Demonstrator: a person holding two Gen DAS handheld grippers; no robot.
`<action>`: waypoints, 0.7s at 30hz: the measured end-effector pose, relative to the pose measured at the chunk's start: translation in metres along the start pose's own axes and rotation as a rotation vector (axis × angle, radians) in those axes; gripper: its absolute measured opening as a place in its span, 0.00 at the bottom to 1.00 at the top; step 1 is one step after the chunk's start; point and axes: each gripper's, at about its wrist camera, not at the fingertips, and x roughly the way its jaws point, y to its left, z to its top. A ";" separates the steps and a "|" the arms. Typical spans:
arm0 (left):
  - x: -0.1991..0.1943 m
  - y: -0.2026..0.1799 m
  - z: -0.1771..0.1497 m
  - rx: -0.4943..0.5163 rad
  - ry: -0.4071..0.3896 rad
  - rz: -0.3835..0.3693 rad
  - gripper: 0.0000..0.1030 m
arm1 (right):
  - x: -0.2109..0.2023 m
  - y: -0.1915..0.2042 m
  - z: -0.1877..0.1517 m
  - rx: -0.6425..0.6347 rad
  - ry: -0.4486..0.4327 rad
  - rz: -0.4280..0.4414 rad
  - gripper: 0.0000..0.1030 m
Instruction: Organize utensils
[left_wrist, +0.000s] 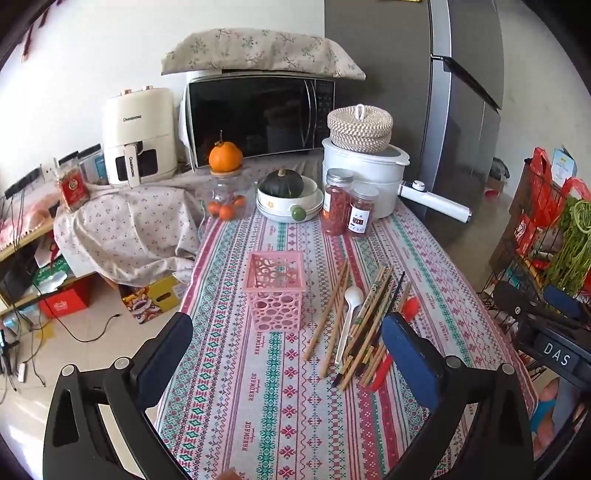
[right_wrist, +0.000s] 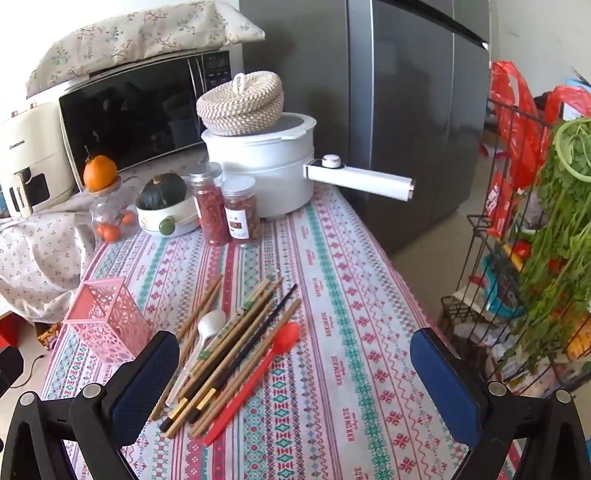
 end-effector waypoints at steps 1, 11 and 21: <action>0.000 0.000 0.000 -0.002 -0.001 0.000 1.00 | -0.002 0.003 -0.002 0.001 -0.002 -0.003 1.00; 0.001 -0.003 -0.001 0.003 0.008 -0.004 1.00 | -0.005 0.006 -0.001 0.011 -0.005 -0.006 1.00; 0.002 -0.004 -0.002 0.004 0.008 -0.009 1.00 | -0.006 0.006 0.000 0.013 -0.006 -0.007 1.00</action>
